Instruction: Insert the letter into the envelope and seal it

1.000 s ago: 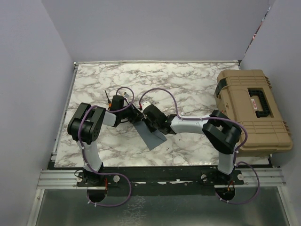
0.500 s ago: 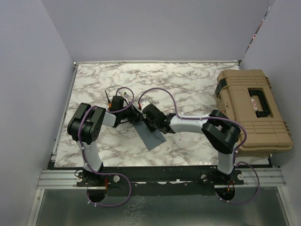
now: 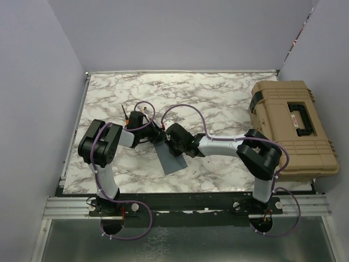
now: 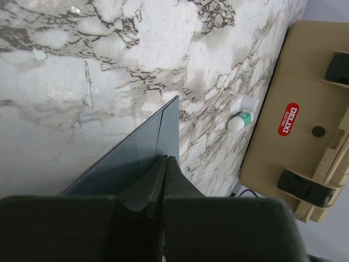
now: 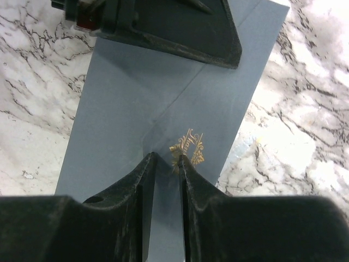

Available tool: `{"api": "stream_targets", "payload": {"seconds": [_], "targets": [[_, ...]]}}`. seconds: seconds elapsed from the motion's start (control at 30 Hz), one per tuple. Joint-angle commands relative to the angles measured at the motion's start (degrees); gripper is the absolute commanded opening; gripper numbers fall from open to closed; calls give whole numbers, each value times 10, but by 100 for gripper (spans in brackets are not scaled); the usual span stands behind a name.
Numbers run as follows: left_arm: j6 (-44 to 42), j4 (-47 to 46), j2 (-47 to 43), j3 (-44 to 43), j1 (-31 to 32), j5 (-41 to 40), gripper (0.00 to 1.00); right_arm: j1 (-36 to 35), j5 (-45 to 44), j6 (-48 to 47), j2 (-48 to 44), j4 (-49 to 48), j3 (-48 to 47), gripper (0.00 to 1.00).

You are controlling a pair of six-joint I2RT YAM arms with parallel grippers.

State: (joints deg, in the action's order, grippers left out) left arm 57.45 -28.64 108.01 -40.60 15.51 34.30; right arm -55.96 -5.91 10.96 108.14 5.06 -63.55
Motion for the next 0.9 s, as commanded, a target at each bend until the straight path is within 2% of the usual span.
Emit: {"api": "stream_targets", "payload": {"seconds": [0.0,0.17,0.3,0.63,0.87], "targets": [[-34,94,23,30,-5,-64,0,-12,-15,40,1,88,45,27],[-34,96,18,30,-5,-61,0,-9,-35,54,-70,78,46,35],[-35,95,19,31,-5,-60,0,1,-39,57,-79,88,11,35],[-31,95,17,29,-5,-56,0,24,-18,67,7,83,-83,29],[-27,96,21,26,-6,-54,0,23,5,36,50,86,-106,25]]}}
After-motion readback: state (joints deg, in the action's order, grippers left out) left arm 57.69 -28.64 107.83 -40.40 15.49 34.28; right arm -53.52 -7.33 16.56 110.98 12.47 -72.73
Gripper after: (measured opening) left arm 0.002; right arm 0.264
